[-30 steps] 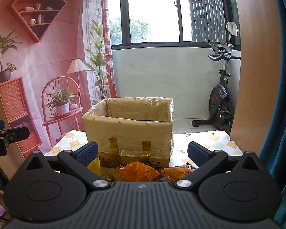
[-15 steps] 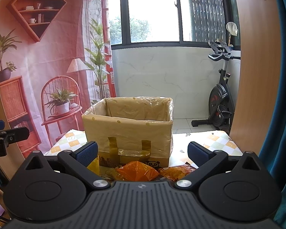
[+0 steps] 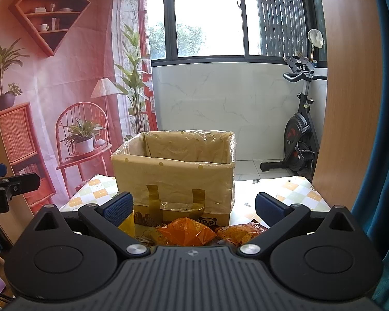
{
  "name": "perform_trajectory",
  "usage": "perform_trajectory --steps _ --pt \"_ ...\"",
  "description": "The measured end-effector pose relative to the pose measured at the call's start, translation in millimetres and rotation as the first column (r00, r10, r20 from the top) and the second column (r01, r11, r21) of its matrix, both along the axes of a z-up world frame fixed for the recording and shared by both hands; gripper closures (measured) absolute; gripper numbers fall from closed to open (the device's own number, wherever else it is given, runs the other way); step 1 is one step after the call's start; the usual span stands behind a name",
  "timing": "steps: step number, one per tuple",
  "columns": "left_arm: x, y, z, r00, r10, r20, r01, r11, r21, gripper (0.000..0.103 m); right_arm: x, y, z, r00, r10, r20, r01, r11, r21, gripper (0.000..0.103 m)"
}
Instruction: Organize snacks
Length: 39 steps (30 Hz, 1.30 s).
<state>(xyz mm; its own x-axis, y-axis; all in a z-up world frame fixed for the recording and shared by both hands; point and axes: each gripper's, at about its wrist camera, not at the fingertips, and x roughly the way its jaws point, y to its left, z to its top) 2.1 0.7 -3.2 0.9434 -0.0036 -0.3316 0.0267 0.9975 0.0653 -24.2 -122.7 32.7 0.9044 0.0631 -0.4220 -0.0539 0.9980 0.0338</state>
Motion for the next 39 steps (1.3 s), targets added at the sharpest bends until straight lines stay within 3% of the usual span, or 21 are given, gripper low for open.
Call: perform_trajectory --steps 30,39 --pt "3 4 -2 1.000 -0.005 -0.026 0.005 1.000 -0.011 0.007 1 0 -1 1.000 0.000 -0.005 0.000 1.000 -0.002 0.001" --pt "14 14 -14 0.998 0.043 -0.050 -0.045 0.998 -0.037 0.004 -1 -3 -8 1.000 0.010 0.007 -0.010 1.000 -0.003 0.001"
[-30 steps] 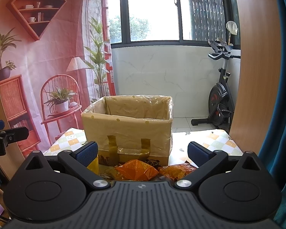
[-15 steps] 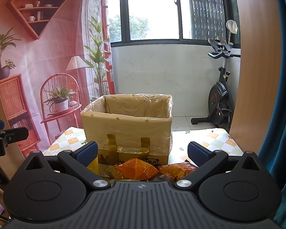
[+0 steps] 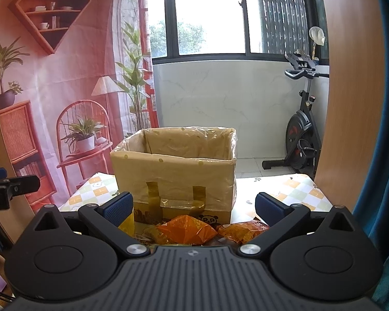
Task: Organize snacks
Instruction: 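Lower the left tool onto the green chip bag and close it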
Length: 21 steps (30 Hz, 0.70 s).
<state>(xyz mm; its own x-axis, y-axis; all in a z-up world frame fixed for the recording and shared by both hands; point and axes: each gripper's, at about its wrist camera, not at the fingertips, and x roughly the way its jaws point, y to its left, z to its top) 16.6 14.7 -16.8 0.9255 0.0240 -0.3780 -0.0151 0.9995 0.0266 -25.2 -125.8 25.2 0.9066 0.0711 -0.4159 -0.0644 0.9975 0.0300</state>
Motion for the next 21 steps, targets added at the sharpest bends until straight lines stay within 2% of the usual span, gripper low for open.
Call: perform_trajectory --steps 4,7,12,17,21 --pt "17 3 -23 0.998 0.012 -0.067 -0.009 0.999 0.045 0.004 6 -3 -20 1.000 0.011 0.025 -0.012 1.000 0.024 0.000" --pt "32 11 -46 0.990 0.020 -0.139 -0.014 0.999 0.049 0.004 15 -11 -40 1.000 -0.016 0.026 0.013 0.995 0.099 0.000" --pt "48 31 -85 0.967 -0.016 -0.256 0.013 1.000 -0.012 0.004 31 -14 -73 0.997 -0.075 -0.022 0.077 0.991 0.107 0.000" --pt "61 37 -122 0.937 -0.045 -0.346 0.035 0.999 -0.037 0.004 43 -12 -105 0.994 -0.099 -0.054 0.104 0.990 0.091 0.000" --pt "69 38 -144 0.911 -0.072 -0.406 0.044 0.996 -0.080 0.004 55 -16 -128 0.985 -0.127 -0.116 0.140 0.985 0.103 0.000"
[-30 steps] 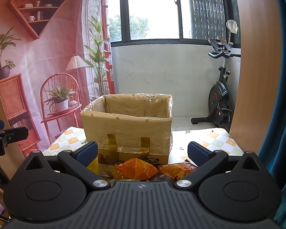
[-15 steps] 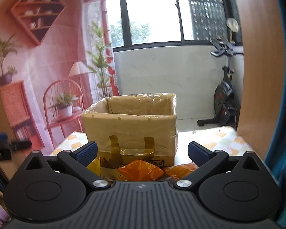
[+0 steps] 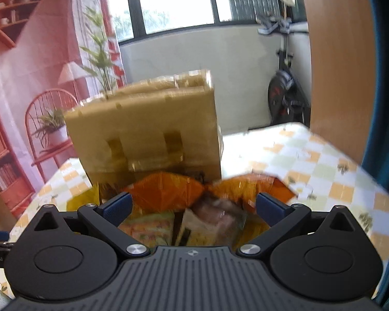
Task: Organize snacks
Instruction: 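Lower the left tool onto the green chip bag and close it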
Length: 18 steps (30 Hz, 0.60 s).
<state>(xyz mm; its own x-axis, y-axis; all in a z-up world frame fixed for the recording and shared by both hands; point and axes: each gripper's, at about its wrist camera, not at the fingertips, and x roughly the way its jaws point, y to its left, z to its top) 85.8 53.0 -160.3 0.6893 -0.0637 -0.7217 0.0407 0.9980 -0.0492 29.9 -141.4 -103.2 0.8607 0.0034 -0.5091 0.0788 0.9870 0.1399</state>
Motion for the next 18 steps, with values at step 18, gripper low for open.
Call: perform_trajectory --steps 18 --pt "15 6 -49 0.994 -0.031 -0.103 0.019 0.993 -0.119 0.011 22 -5 -43 0.989 0.058 -0.137 -0.053 0.998 0.039 0.003"
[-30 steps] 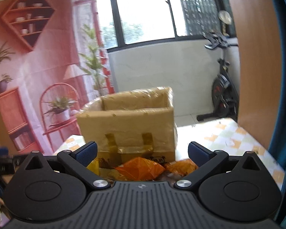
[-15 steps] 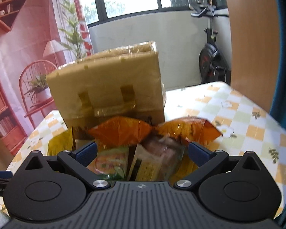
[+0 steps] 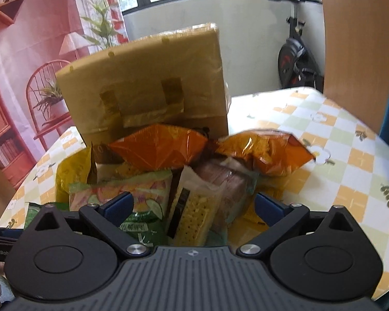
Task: Organize snacks
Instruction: 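Lower the left tool onto the green chip bag and close it, then grasp the orange chip bag with the right tool while the left tool lifts the green bag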
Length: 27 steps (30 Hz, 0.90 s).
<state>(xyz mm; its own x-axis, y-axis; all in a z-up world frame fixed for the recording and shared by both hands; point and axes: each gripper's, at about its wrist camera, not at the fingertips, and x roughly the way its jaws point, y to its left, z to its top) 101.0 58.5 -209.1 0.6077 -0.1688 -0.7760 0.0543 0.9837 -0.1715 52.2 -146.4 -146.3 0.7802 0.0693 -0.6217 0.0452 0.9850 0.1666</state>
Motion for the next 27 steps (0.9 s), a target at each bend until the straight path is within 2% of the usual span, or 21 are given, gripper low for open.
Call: perform_trajectory --steps 3,5,6,7,8,12,21,27 --pt "0 0 -5 1.000 -0.001 -0.013 0.001 1.000 -0.018 0.012 4 -1 -6 0.999 -0.005 -0.032 0.006 1.000 0.019 0.008" --pt "2 -3 -6 1.000 -0.012 -0.011 0.012 1.000 -0.012 0.015 5 -4 -9 0.999 0.005 -0.035 -0.004 0.999 0.046 0.019" --pt "2 -4 -5 1.000 -0.022 -0.009 0.022 1.000 -0.016 0.022 6 -6 -11 0.999 0.010 -0.042 -0.008 0.998 0.060 0.020" --pt "1 -5 -4 0.999 -0.037 -0.002 0.036 0.999 -0.027 0.033 7 -8 -13 0.999 0.010 -0.050 -0.006 0.997 0.071 0.020" --pt "-1 -6 -1 0.999 -0.046 0.008 0.046 0.998 -0.030 0.034 8 -10 -15 0.998 0.007 -0.056 -0.002 0.997 0.080 0.020" --pt "-8 -9 11 0.997 -0.020 0.069 0.018 0.999 0.037 0.036 8 -16 -18 0.998 0.006 -0.061 0.001 0.994 0.109 0.021" --pt "-12 9 34 0.987 0.057 0.153 -0.051 0.998 -0.043 0.036 8 -16 -13 0.999 0.031 -0.015 -0.030 0.994 0.107 0.021" --pt "-7 8 44 0.975 0.086 0.206 -0.076 0.996 -0.055 0.036 11 -13 -8 0.997 0.070 0.024 -0.071 0.995 0.074 0.021"
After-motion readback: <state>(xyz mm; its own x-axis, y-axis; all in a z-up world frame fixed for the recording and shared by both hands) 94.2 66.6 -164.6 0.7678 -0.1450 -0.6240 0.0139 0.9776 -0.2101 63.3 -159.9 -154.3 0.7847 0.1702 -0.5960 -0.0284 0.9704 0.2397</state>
